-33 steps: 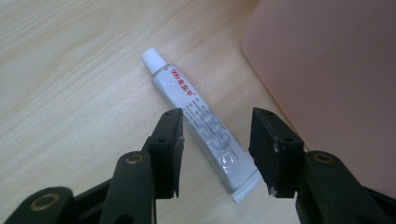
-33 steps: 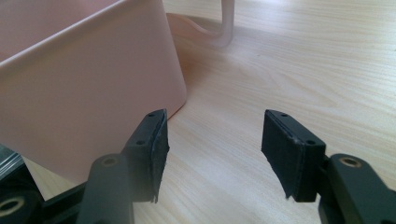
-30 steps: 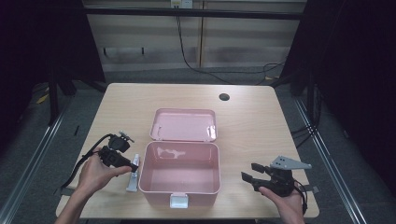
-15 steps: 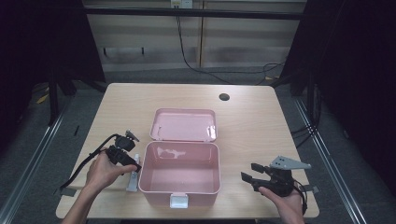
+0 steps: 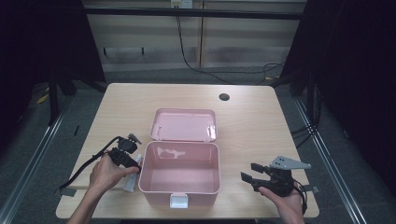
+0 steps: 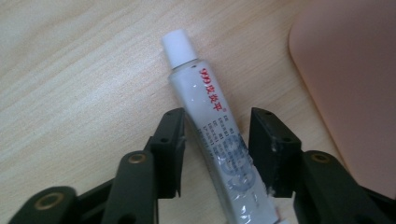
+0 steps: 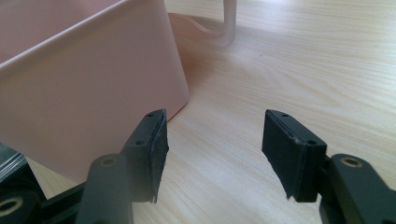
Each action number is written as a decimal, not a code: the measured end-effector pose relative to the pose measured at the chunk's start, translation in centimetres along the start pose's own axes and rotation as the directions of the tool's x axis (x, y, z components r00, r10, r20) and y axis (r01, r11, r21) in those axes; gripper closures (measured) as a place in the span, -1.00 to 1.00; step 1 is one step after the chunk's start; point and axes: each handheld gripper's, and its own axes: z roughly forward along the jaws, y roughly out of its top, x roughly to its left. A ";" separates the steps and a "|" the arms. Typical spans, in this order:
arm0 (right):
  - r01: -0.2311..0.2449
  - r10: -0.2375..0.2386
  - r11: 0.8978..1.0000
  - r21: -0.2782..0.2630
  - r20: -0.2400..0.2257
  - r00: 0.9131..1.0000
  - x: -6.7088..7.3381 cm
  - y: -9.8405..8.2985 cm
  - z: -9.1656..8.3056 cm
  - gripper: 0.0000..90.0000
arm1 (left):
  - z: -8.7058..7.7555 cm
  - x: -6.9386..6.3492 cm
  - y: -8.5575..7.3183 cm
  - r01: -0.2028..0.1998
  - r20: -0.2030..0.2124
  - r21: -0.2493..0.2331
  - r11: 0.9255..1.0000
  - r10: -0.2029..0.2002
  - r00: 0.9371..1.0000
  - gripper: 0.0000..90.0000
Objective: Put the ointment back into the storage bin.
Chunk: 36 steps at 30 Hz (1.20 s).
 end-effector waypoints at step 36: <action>-0.007 0.007 1.000 0.015 -0.014 1.000 0.0 0.0 0.1 -0.11 | -0.8 0.8 -0.9 -0.106 0.022 -0.025 0.994 0.107 0.994 0.58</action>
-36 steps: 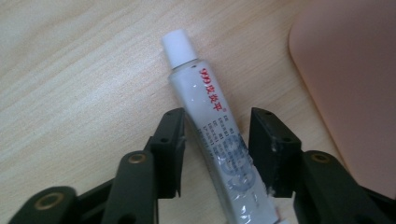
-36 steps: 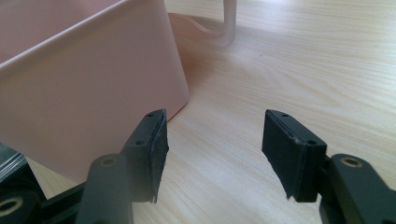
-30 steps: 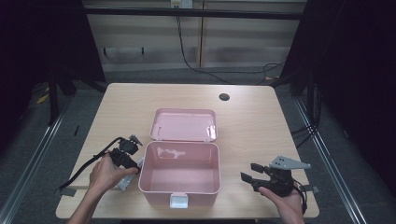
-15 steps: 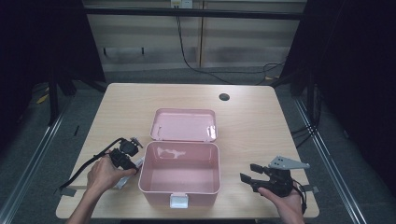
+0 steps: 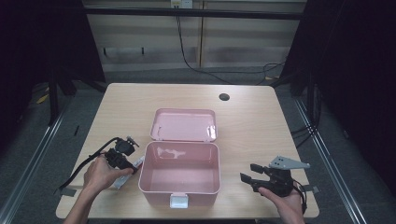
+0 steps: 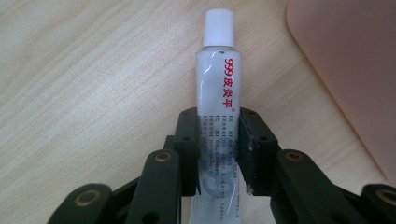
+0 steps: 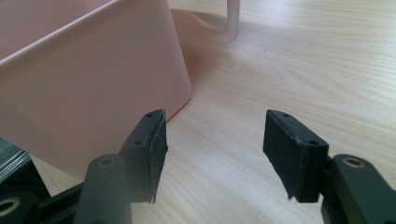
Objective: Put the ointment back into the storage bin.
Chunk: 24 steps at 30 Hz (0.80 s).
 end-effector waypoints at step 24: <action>-0.015 0.015 1.000 -0.005 -0.001 1.000 0.0 0.0 -0.1 -0.14 | -5.1 1.3 -2.4 -0.004 0.111 -0.108 0.994 0.016 0.994 0.58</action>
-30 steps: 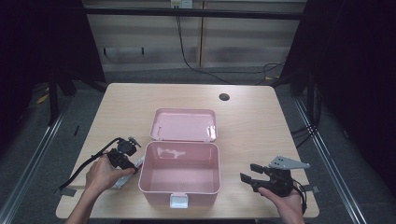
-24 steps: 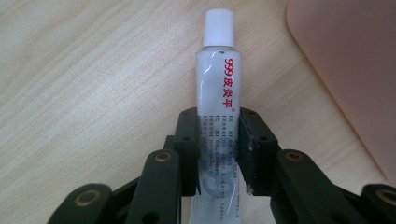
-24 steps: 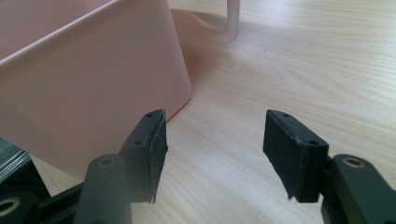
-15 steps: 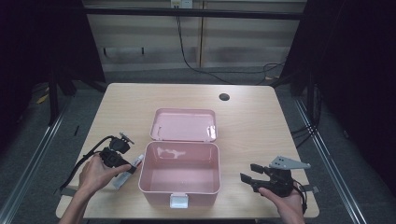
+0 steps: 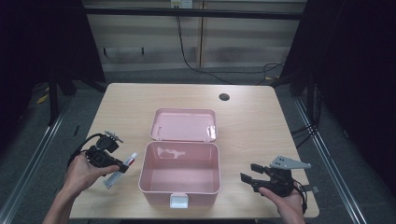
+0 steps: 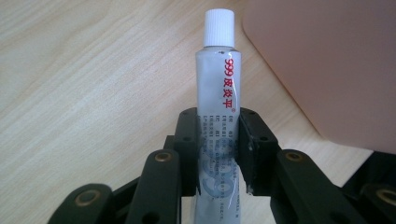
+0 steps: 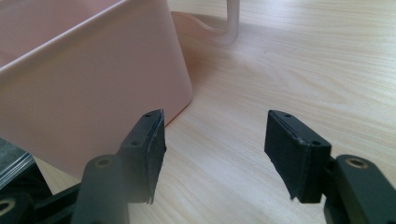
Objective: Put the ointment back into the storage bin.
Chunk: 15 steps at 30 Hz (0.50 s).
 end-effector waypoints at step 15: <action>-0.001 0.001 1.000 -0.003 -0.008 1.000 0.0 0.0 0.0 -0.16 | -2.7 -1.3 0.4 -0.084 0.009 -0.008 0.996 0.084 0.996 0.58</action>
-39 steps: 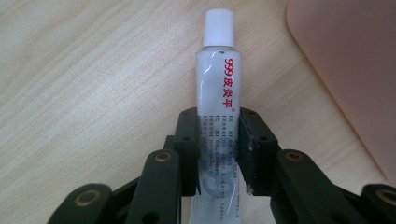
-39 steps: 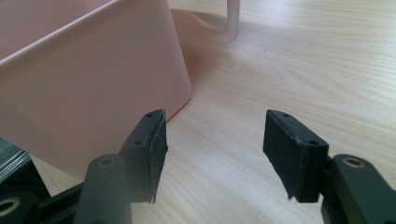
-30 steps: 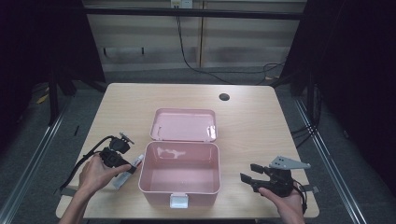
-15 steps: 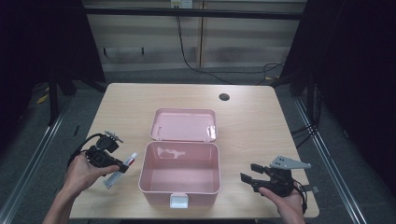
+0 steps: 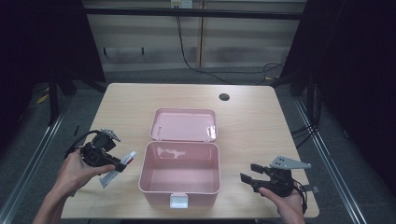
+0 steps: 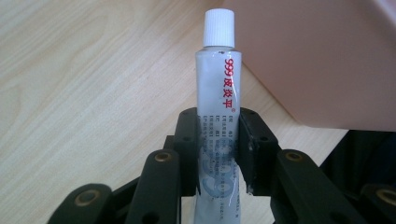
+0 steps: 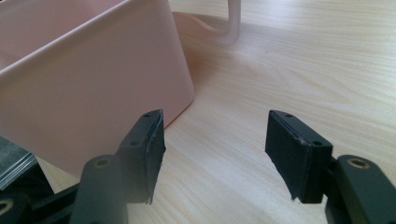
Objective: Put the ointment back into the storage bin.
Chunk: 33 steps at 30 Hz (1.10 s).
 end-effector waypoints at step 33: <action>0.005 -0.005 1.000 -0.008 -0.011 1.000 0.0 0.1 0.0 -0.21 | -5.3 -2.5 1.8 -0.079 0.028 -0.061 0.995 0.081 0.996 0.58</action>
